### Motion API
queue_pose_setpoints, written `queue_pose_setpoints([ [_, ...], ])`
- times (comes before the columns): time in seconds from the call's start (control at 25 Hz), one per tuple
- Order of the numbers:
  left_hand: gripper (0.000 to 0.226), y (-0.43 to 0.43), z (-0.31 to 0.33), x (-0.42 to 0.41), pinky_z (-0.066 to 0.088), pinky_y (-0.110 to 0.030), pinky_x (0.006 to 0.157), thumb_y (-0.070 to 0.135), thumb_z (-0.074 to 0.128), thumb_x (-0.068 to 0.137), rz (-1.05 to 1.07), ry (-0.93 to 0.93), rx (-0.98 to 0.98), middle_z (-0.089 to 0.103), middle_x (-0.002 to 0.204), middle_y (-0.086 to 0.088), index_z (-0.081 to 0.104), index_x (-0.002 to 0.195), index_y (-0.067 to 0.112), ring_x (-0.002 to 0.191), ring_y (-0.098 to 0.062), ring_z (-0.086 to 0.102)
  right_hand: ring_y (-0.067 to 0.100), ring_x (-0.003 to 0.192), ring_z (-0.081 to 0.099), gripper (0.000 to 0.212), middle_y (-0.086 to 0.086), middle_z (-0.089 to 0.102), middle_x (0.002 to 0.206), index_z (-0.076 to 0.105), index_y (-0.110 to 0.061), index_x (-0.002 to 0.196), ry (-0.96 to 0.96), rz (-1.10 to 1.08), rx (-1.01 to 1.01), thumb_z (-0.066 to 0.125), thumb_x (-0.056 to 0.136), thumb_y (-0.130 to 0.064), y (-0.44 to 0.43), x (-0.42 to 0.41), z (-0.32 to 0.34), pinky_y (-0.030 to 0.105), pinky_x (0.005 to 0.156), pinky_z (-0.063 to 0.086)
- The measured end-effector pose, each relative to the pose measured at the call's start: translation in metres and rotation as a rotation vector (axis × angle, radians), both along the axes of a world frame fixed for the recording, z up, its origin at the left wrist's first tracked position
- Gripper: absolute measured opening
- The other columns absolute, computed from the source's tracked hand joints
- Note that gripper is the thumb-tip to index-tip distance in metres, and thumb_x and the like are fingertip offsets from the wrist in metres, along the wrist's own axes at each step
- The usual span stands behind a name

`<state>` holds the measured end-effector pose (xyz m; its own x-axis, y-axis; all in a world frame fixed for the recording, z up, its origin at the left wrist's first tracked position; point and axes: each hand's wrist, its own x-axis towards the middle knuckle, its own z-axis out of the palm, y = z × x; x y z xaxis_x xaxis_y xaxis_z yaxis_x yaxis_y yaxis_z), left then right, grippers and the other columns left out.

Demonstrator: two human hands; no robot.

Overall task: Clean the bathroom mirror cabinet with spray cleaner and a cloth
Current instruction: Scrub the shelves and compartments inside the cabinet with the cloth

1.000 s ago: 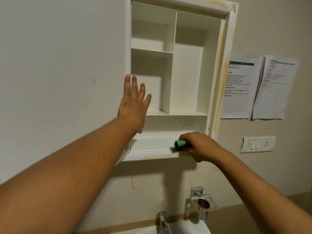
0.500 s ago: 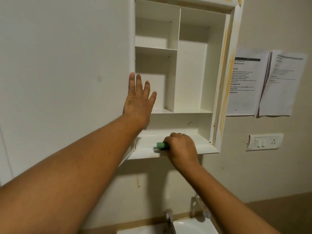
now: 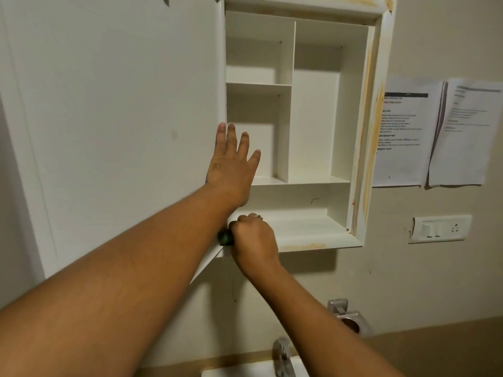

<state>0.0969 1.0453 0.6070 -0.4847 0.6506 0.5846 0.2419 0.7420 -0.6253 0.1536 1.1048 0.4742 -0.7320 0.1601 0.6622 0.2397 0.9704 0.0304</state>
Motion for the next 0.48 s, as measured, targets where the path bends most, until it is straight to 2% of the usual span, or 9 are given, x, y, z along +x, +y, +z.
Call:
queue_pose_setpoints([
  [0.08, 0.096, -0.004, 0.003, 0.001, -0.011, -0.069, 0.119, 0.041, 0.059, 0.093, -0.011, -0.013, 0.001, -0.008, 0.169, -0.024, -0.002, 0.165, 0.025, 0.151, -0.055, -0.012, 0.032, 0.061, 0.055, 0.026, 0.007, 0.057, 0.066, 0.061, -0.012, 0.067, 0.008, 0.068, 0.007, 0.071, 0.054, 0.008, 0.0, -0.002, 0.0, 0.03, 0.049, 0.026],
  [0.16, 0.097, -0.007, 0.004, 0.001, -0.01, -0.067, 0.12, 0.04, 0.061, 0.092, -0.038, -0.026, 0.023, -0.007, 0.169, -0.024, -0.001, 0.165, 0.025, 0.152, -0.054, -0.012, 0.03, 0.061, 0.056, 0.028, 0.003, 0.056, 0.071, 0.059, -0.016, 0.071, -0.033, 0.021, 0.072, 0.076, 0.059, 0.002, 0.027, 0.01, 0.003, 0.03, 0.048, 0.025],
  [0.28, 0.097, -0.01, 0.004, 0.001, -0.01, -0.066, 0.121, 0.038, 0.061, 0.092, -0.057, -0.037, 0.018, -0.008, 0.169, -0.024, -0.001, 0.164, 0.025, 0.152, -0.053, -0.013, 0.03, 0.08, 0.059, 0.016, 0.003, 0.06, 0.089, 0.063, -0.017, 0.088, -0.041, -0.081, 0.061, 0.069, 0.08, -0.004, 0.047, 0.018, 0.008, 0.033, 0.057, 0.034],
  [0.48, 0.1, -0.009, 0.003, -0.003, -0.01, -0.065, 0.121, 0.043, 0.062, 0.091, -0.074, -0.046, 0.042, -0.011, 0.169, -0.023, -0.003, 0.164, 0.026, 0.152, -0.052, -0.016, 0.034, 0.08, 0.059, 0.019, 0.008, 0.059, 0.093, 0.068, -0.011, 0.093, -0.068, 0.075, -0.055, 0.064, 0.08, 0.002, -0.002, -0.004, 0.006, 0.036, 0.058, 0.038],
])
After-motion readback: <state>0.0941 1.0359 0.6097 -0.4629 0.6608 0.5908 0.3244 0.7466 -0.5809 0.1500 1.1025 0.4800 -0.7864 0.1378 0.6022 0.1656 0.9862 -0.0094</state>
